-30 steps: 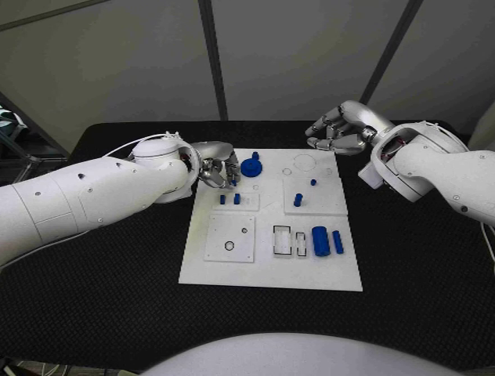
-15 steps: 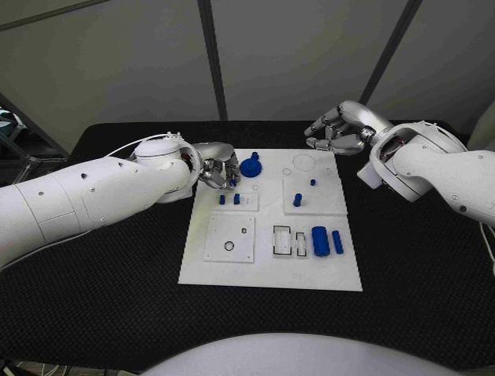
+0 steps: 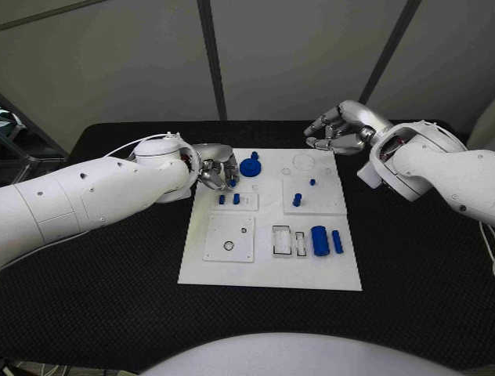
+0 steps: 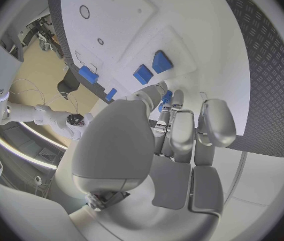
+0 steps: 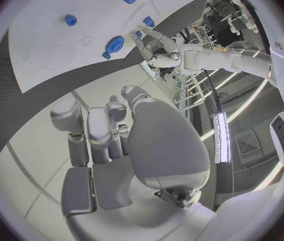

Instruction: Assemble the parts on the task board

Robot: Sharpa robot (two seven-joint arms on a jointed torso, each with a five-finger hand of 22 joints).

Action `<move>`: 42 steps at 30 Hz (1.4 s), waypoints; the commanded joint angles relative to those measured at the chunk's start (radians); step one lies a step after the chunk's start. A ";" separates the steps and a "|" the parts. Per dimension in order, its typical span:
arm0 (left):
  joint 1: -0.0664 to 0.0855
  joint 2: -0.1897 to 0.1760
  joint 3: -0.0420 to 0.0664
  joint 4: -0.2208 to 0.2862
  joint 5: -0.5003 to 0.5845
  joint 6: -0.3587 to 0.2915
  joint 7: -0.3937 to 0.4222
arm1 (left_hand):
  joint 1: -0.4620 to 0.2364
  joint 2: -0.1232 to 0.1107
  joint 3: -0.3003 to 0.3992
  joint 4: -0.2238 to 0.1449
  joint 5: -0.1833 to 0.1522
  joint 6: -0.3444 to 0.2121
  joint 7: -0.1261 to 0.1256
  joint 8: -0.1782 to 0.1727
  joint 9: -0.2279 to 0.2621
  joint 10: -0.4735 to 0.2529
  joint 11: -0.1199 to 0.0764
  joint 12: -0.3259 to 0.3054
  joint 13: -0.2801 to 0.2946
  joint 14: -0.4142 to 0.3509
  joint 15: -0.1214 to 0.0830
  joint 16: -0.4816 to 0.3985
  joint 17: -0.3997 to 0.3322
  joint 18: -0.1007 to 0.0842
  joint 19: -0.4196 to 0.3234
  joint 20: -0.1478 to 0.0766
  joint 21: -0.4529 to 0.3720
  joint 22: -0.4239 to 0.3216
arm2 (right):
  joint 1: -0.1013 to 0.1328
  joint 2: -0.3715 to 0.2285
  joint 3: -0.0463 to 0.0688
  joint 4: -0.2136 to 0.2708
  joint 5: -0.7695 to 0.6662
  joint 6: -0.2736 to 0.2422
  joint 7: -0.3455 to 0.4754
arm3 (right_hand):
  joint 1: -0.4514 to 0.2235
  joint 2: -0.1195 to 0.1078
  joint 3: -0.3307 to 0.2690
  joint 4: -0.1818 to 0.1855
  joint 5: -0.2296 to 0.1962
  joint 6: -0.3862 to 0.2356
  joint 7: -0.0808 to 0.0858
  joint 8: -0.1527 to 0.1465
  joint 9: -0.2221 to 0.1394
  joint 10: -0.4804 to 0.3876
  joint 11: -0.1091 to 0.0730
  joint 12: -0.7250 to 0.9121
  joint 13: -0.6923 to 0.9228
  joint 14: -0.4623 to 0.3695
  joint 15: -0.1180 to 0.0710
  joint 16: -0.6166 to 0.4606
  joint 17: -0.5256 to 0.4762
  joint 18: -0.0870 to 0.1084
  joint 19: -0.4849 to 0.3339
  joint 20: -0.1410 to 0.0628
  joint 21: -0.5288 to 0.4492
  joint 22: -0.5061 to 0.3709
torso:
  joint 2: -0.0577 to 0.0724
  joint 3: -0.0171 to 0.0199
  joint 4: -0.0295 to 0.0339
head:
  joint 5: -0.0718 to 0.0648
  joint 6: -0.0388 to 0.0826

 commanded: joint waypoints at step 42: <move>-0.010 -0.191 0.035 0.085 1.164 -0.203 0.389 | -0.007 0.041 0.013 -0.026 0.005 0.057 0.025 0.055 -0.046 -0.006 0.020 0.026 0.007 -0.257 0.017 -0.359 -0.552 0.061 -0.255 0.015 -0.606 -0.226 | -0.056 -0.066 0.000 0.059 -0.521 0.145 -0.088 | 0.066 -0.052 0.132 -0.099 -0.208 0.062 0.003 -0.017 0.000 -0.139 0.023 -0.832 -0.745 0.033 0.016 -0.005 -0.016 0.001 0.060 0.012 0.075 0.107 | -0.002 -0.0037 0.0013 | -0.102 0.042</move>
